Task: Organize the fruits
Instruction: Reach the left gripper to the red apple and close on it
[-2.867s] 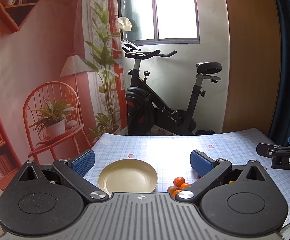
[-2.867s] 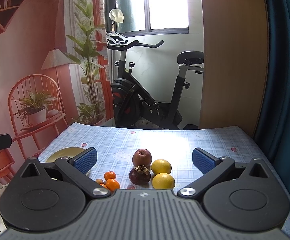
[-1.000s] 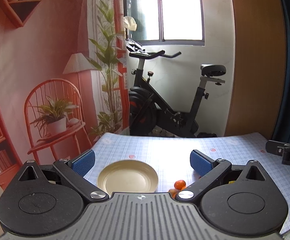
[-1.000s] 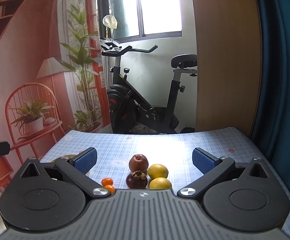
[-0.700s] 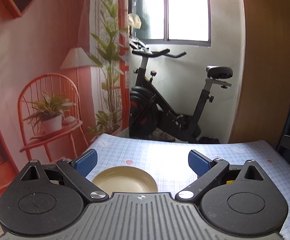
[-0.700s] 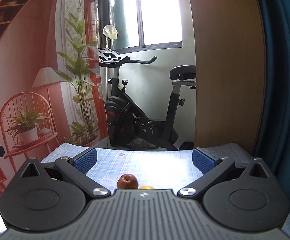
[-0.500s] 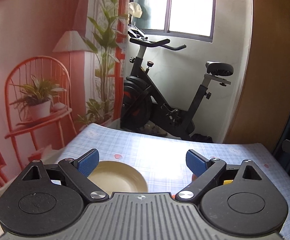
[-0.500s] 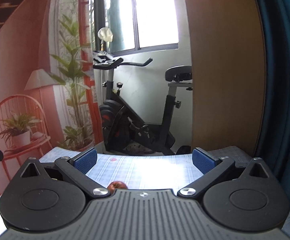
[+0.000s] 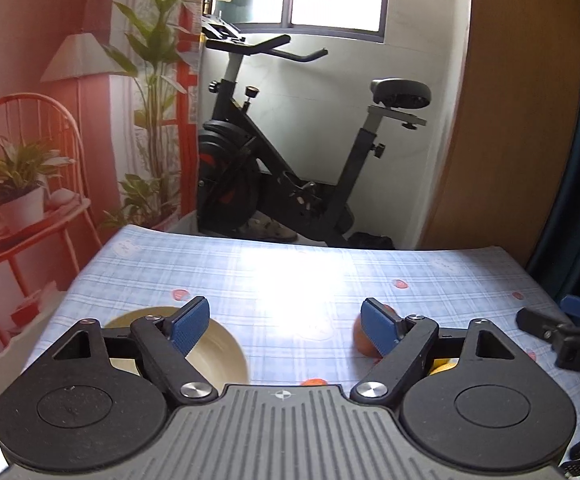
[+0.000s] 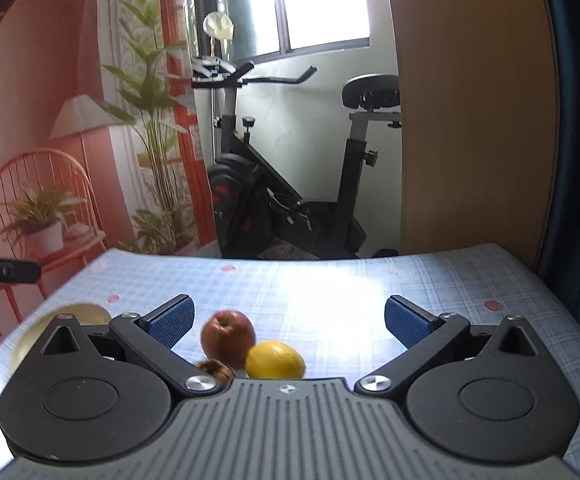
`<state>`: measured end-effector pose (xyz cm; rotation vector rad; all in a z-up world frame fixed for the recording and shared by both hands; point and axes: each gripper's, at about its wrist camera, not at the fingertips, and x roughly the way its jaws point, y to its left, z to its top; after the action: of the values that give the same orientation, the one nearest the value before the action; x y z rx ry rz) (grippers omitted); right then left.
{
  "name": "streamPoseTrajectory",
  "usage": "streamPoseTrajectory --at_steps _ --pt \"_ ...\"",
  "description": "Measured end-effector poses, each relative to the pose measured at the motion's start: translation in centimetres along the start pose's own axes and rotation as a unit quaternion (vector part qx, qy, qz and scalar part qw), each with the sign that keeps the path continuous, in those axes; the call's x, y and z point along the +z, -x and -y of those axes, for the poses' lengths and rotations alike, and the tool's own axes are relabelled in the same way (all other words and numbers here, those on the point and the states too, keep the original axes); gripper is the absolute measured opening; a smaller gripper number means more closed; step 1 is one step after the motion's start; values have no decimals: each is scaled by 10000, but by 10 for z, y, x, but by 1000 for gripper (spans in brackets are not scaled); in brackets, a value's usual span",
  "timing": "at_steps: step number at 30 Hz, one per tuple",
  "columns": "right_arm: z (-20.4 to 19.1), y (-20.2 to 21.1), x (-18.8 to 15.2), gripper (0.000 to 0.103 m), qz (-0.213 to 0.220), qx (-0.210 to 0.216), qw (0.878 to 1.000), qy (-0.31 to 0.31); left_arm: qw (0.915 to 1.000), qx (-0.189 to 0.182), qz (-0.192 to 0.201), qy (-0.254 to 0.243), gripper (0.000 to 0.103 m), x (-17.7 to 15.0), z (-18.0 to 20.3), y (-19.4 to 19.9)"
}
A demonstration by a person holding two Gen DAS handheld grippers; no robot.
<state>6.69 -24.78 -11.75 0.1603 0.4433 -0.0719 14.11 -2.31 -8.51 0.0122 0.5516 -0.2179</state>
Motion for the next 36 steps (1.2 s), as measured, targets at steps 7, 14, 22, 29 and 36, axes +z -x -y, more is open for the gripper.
streamPoseTrajectory --at_steps 7,14,22,29,36 --pt "0 -11 1 103 -375 78 9992 69 9999 -69 -52 -52 83 3 3 -10" --pt "-3 -27 14 103 -257 234 9992 188 9999 -91 -67 -21 84 20 -1 -18" --pt "-7 -68 22 103 -346 486 9970 486 9973 187 -164 -684 84 31 20 -48" --pt "-3 -120 20 101 -944 988 9889 590 9960 -239 -604 -612 56 35 20 -96" --pt "-13 -166 19 85 -1688 1563 9699 793 9866 -971 -1214 -498 49 34 22 -145"
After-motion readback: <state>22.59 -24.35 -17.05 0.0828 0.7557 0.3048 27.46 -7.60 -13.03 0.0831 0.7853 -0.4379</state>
